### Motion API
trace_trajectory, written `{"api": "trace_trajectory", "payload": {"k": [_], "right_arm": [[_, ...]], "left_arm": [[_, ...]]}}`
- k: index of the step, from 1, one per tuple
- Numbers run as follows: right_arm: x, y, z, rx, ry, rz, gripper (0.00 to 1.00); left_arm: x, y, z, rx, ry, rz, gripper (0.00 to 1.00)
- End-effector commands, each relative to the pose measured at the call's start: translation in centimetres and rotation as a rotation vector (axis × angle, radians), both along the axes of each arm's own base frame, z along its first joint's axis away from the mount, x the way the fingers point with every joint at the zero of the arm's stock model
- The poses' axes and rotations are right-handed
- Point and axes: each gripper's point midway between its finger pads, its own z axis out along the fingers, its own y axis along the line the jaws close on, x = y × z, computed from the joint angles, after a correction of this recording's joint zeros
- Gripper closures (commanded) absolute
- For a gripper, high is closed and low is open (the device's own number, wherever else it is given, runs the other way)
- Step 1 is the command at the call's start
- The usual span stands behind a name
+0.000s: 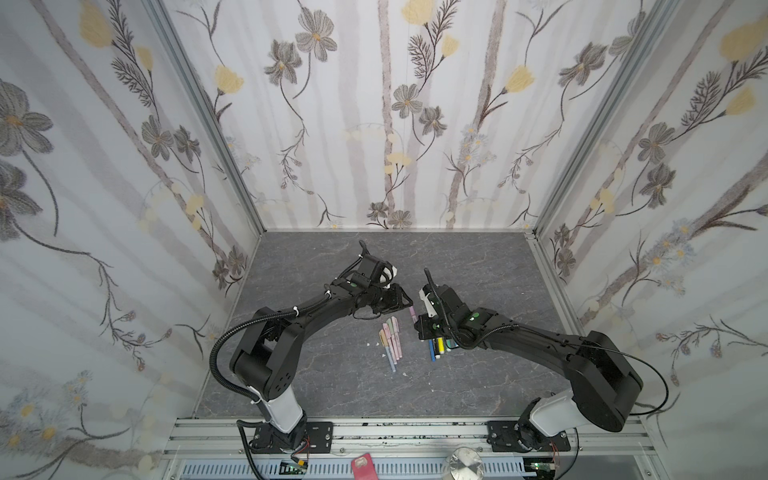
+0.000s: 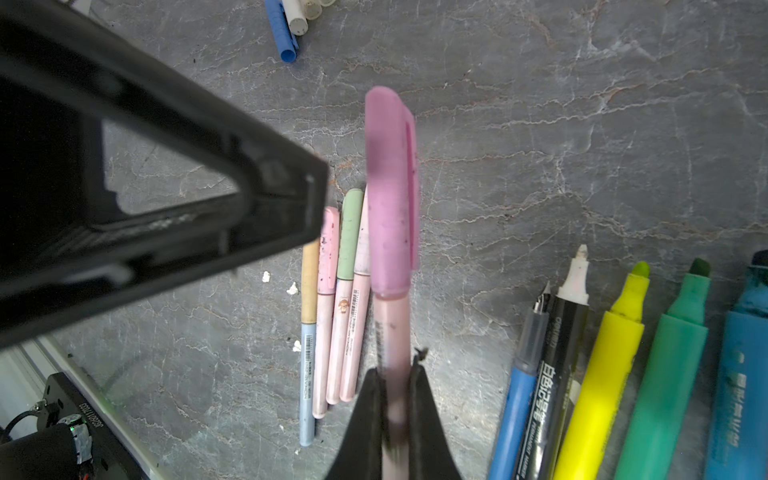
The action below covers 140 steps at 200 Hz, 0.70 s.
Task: Open the pen caps
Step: 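Swing the left gripper to the purple cap and close on it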
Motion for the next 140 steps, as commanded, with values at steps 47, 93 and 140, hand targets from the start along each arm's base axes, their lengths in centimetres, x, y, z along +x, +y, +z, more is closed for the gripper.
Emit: {"api": "trace_trajectory", "payload": {"k": [47,93,140], "right_arm": [[0.7,0.6,0.9,0.033,-0.026,-0.005,1.0],[0.7,0.5,0.8,0.032,-0.025,-0.002,1.0],[0.6,0.4,0.5,0.026,-0.026,-0.003,1.0]], "left_arm": [[0.8,-1.3,-1.6,0.05,-0.005,-0.008,0.64],[1.5,-1.5,-2.7,0.087,0.003,0.003,0.65],[1.7,-2.1,-3.1,0.091,0.007,-0.003,0.77]]}}
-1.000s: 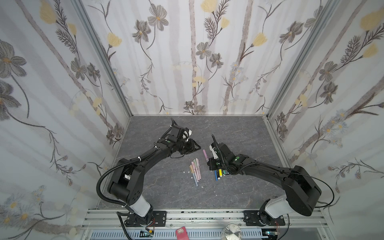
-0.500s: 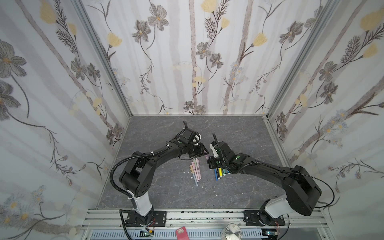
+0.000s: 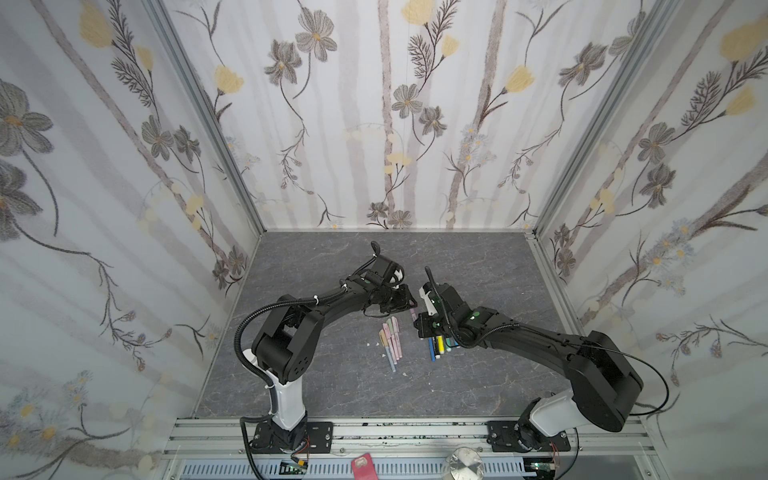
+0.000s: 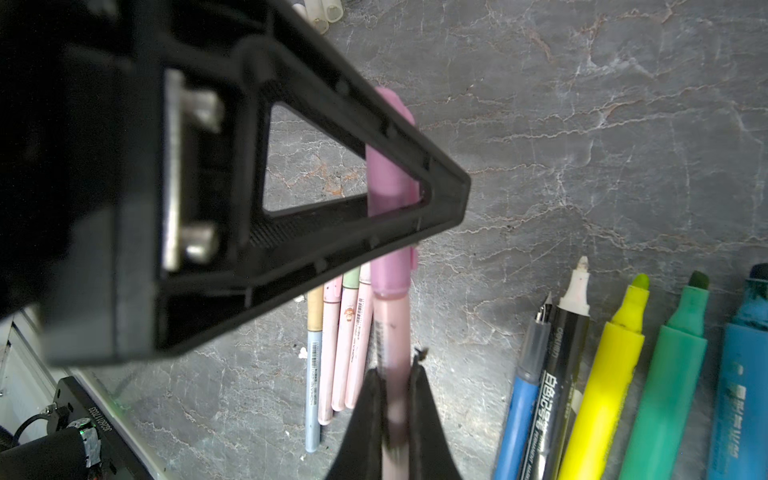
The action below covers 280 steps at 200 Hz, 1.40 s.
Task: Open the pen caps
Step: 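Swing the left gripper to the purple cap and close on it, then pull the purple cap away with the left gripper while the right lowers the pen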
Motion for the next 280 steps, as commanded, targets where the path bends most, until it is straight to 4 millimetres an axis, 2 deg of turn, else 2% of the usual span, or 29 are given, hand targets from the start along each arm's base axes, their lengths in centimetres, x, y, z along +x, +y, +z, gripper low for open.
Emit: {"api": "trace_trajectory", "payload": {"k": [1,85,144,149,182,229,275,280], "right_arm": [[0.3,0.3,0.3,0.016,-0.018,0.0,1.0],[0.2,0.2,-0.1,0.005,-0.014,0.002,1.0],[-0.6,0.1,-0.7,0.021,0.005,0.007,1.0],[-0.7,0.1,-0.8,0.021,0.007,0.009,1.0],[-1.7,0.2,-1.5,0.019,0.023,0.02,1.0],[-2.9,0.1,-2.3,0.012,0.04,0.028,1.0],[-3.1,-0.3,-2.3,0.014,0.04,0.016,1.0],[-3.9,0.4,-2.2,0.015,0.04,0.044,1.0]], "left_arm": [[0.2,-0.2,0.0,0.009,-0.01,-0.002,0.77],[0.5,-0.3,-0.2,0.009,-0.01,0.005,0.99],[2.2,0.7,-0.8,0.025,-0.016,0.054,1.0],[3.1,0.4,0.4,0.006,-0.042,0.061,1.0],[4.9,0.7,1.2,-0.007,-0.057,0.082,1.0],[6.1,0.9,2.2,-0.016,-0.072,0.09,1.0],[7.2,2.3,2.6,-0.022,-0.078,0.113,1.0],[7.2,2.4,2.7,-0.022,-0.08,0.114,1.0]]}}
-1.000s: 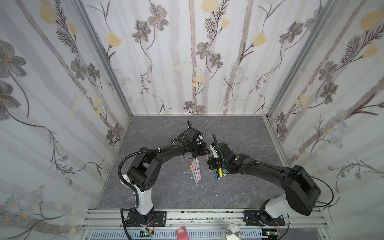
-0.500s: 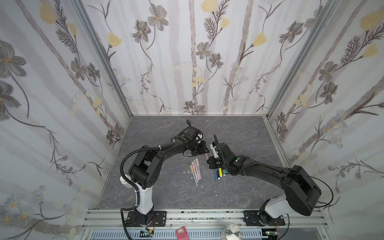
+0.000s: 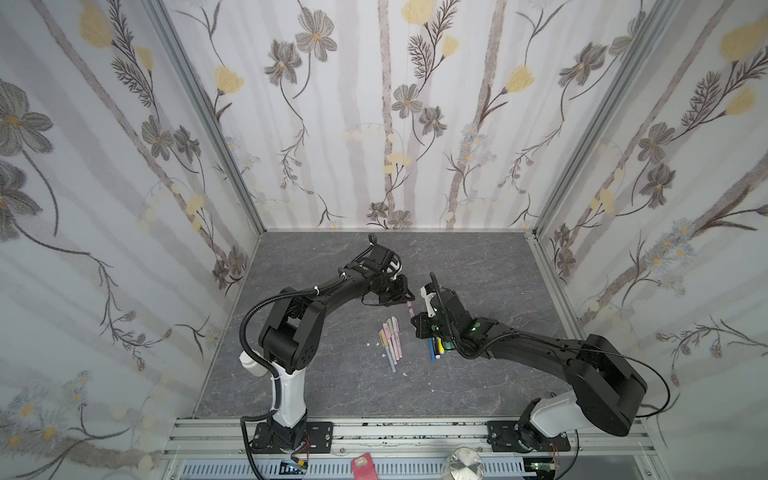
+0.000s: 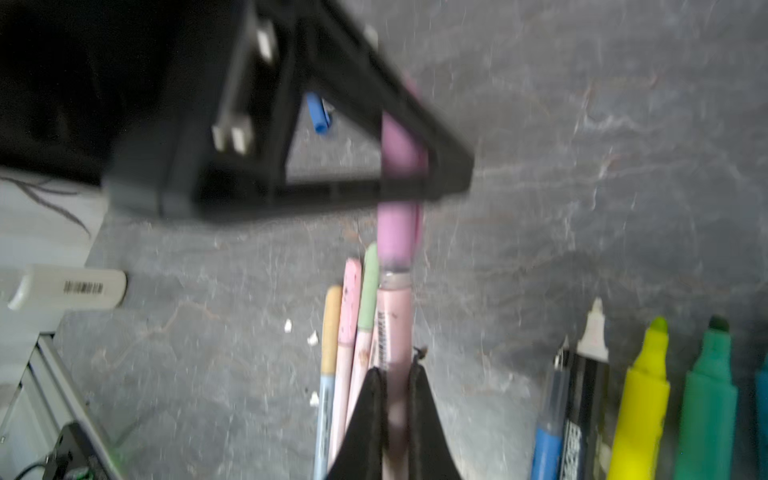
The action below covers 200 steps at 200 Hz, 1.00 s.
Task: Open the pen caps
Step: 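Pull the purple cap away with the left gripper while the right lowers the pen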
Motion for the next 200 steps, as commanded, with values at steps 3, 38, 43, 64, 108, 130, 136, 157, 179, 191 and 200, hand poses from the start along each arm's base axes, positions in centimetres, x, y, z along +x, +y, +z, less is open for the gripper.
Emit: {"api": "trace_trajectory", "payload": {"k": [3,38,43,64,108,130,136,157,179,191,200], "right_arm": [[-2.9,0.1,-1.3,-0.033,0.092,0.064,1.0],[-3.7,-0.5,-2.0,-0.047,0.107,0.062,1.0],[-3.7,-0.5,-2.0,-0.047,0.105,0.062,1.0],[-3.5,-1.3,-2.4,-0.084,0.108,0.028,1.0],[-3.2,-3.7,-5.1,-0.22,0.155,-0.074,1.0],[-2.4,-3.4,-4.8,-0.23,0.146,-0.105,1.0],[-2.3,-3.5,-4.9,-0.239,0.145,-0.111,1.0],[-2.0,-3.7,-5.0,-0.262,0.141,-0.134,1.0],[-1.8,-3.9,-5.5,-0.283,0.145,-0.152,1.0],[-1.8,-3.9,-5.8,-0.293,0.151,-0.156,1.0],[-1.8,-4.0,-5.9,-0.299,0.153,-0.16,1.0]], "left_arm": [[3.0,0.9,1.3,0.009,-0.12,0.053,1.0],[3.7,1.7,1.7,0.009,-0.127,0.062,1.0],[3.7,1.9,1.8,0.01,-0.129,0.064,1.0],[3.8,3.0,2.0,0.02,-0.133,0.072,1.0],[3.1,8.5,1.4,0.045,-0.119,0.151,1.0],[2.1,11.4,0.9,0.06,-0.108,0.196,1.0],[1.8,12.2,0.9,0.062,-0.109,0.209,1.0],[1.0,14.5,0.5,0.069,-0.103,0.254,1.0],[0.0,16.2,-0.2,0.082,-0.096,0.286,1.0],[-0.5,16.9,-0.8,0.097,-0.088,0.296,1.0],[-0.9,17.4,-1.2,0.102,-0.08,0.302,1.0]]}}
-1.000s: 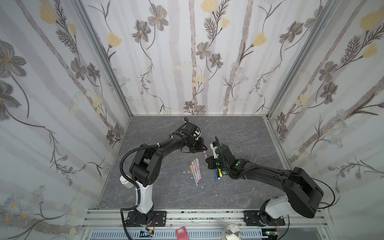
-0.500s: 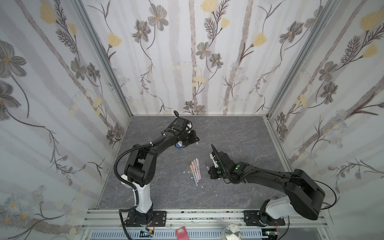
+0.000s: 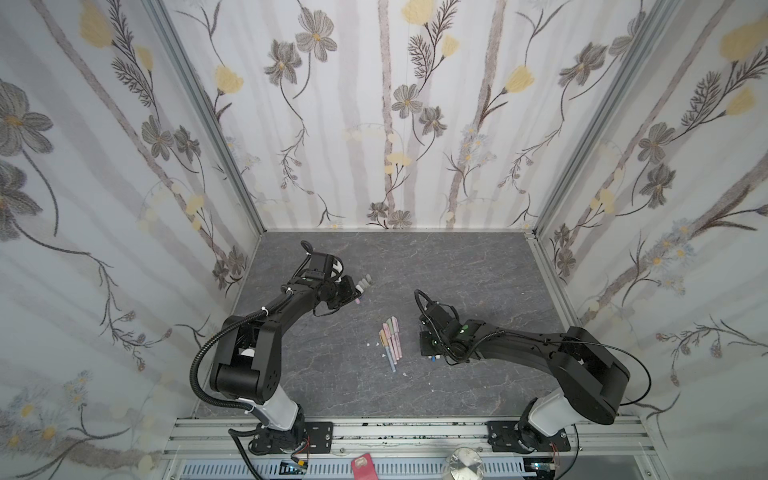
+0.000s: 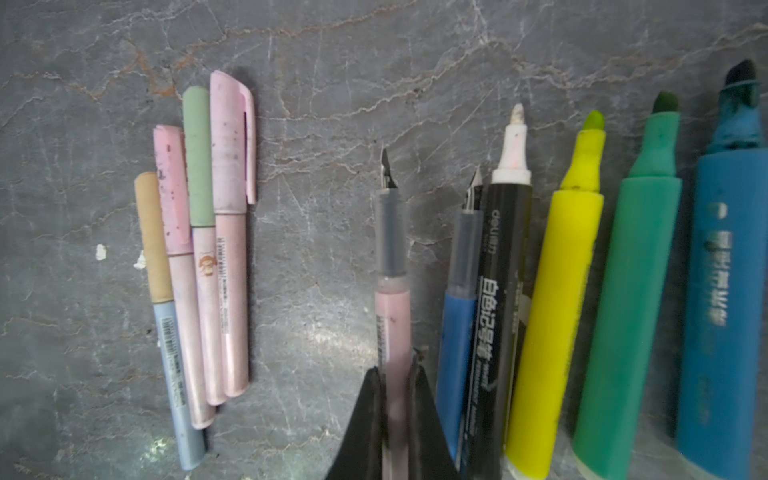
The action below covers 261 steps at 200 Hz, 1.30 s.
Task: Open the pen caps
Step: 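Pull the purple cap away with the left gripper while the right lowers the pen, then carry the purple cap toward the other caps with the left gripper while the right opens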
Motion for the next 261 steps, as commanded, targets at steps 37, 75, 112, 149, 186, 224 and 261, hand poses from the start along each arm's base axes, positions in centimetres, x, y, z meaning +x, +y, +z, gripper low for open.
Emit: {"api": "trace_trajectory", "payload": {"k": [37,75,112,149,186,224,261], "right_arm": [[0.0,-0.9,-1.3,-0.075,0.01,-0.051,0.99],[-0.1,-0.9,-1.2,-0.088,0.005,-0.052,0.93],[-0.1,-0.7,-1.0,-0.094,0.001,-0.043,0.84],[0.4,-0.1,0.2,-0.072,-0.028,-0.034,0.76],[0.7,-0.3,0.6,-0.089,-0.04,-0.036,0.76],[1.1,-0.2,2.7,-0.059,-0.086,-0.04,0.75],[1.5,-0.1,3.6,-0.061,-0.106,-0.036,0.75]], "left_arm": [[-1.2,2.4,-1.5,0.023,-0.004,0.03,1.0],[-0.9,3.1,-2.5,0.031,0.007,0.043,0.99],[0.5,3.1,-3.7,0.033,0.008,0.058,0.98],[1.9,3.0,-4.6,0.029,0.011,0.071,0.93],[2.9,2.6,-5.4,0.003,0.021,0.08,0.9],[3.4,2.4,-6.3,-0.005,0.028,0.086,0.81],[3.8,2.4,-7.0,-0.01,0.038,0.091,0.77]]}}
